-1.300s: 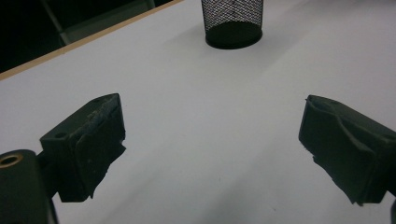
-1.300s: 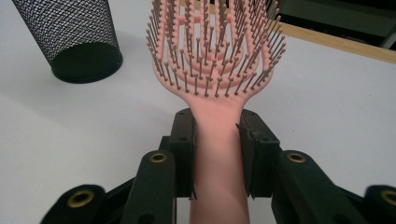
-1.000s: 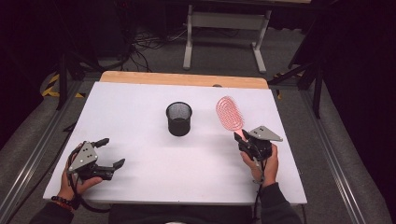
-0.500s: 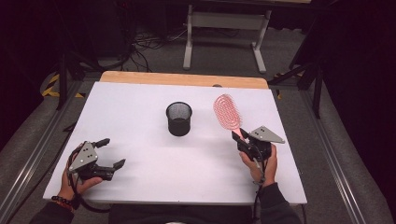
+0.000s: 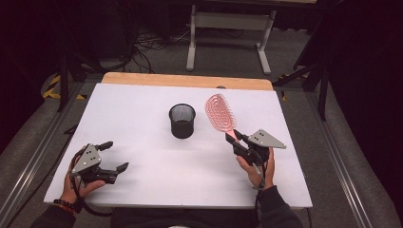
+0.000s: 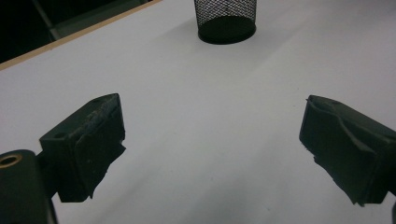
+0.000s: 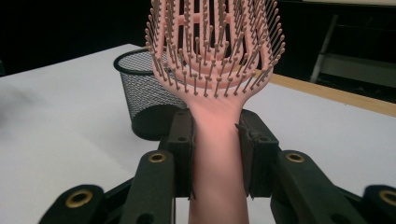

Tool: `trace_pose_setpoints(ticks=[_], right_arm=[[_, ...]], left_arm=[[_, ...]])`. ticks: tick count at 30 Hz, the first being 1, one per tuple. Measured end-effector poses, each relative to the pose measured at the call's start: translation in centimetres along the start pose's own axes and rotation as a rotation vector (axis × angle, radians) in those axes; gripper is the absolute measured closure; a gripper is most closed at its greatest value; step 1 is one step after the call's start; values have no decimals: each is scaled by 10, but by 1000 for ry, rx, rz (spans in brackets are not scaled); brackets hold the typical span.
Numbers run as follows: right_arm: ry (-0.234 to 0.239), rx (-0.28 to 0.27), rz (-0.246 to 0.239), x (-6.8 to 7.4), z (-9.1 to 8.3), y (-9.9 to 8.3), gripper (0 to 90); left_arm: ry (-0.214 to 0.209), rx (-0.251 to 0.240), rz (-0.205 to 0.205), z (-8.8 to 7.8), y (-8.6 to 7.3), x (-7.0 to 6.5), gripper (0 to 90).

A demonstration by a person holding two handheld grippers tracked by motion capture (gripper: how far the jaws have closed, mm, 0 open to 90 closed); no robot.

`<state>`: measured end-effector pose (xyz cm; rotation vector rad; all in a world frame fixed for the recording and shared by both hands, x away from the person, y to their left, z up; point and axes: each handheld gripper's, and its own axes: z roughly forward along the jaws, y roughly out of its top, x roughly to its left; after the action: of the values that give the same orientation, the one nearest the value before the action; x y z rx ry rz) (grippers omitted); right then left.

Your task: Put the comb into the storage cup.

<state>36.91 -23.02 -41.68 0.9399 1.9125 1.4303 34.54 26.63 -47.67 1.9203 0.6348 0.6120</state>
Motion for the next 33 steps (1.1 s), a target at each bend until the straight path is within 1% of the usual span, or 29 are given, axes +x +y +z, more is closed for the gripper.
trace_pose_setpoints(ticks=[3,7,9,12,15,22,24,26,28,31,33], right_arm=[[17,-6,3,1,3,-1,695],[27,-21,-1,5,9,-1,695],[22,-21,-5,6,10,0,695],[28,-32,-13,7,12,0,695],[26,-33,-35,8,13,1,695],[22,-54,-50,12,12,2,695],[21,-57,-53,13,12,3,695],[16,-59,-66,15,12,3,695],[23,-63,-68,16,13,3,695],[25,-64,-81,20,15,2,695],[28,-65,-90,24,15,2,695]], left_arm=[[-1,4,-1,1,0,0,76],[-3,5,-1,2,0,-1,76],[-4,1,-3,2,0,0,76],[-3,-2,-8,1,0,0,77],[-5,-10,-4,1,0,-1,77],[-7,-15,3,-1,2,-1,76],[-12,-22,0,-1,3,-2,76],[-12,-27,8,-1,5,-2,76],[-16,-34,9,-1,8,-2,75],[-27,-53,5,-1,17,-3,70],[-46,-62,-1,1,25,-4,70]])
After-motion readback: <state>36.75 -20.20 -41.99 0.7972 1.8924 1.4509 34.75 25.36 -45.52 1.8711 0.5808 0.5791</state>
